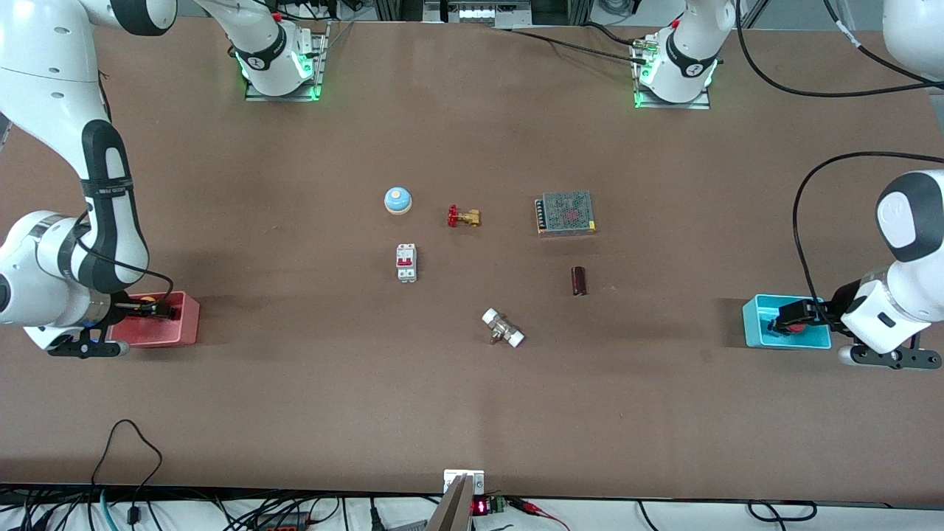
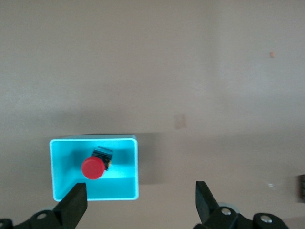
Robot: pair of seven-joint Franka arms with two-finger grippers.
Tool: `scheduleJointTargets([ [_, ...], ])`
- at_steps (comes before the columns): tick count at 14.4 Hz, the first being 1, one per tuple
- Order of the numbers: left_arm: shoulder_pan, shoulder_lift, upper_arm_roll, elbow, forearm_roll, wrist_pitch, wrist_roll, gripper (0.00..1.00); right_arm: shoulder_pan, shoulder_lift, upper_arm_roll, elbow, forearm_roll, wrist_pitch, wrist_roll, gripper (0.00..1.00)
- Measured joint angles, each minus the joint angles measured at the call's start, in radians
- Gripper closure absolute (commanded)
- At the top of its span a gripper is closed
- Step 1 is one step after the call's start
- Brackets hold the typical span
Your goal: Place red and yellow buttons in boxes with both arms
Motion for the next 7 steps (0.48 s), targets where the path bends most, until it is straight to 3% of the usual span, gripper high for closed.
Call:
scheduleJointTargets([
  [7,-0.061,-0.176,-0.003,-0.001,0.0,-0.135,-0.134,0.0,0.009,-0.169,0.029,0.053,0.041,-0.118,0.0,0.0],
])
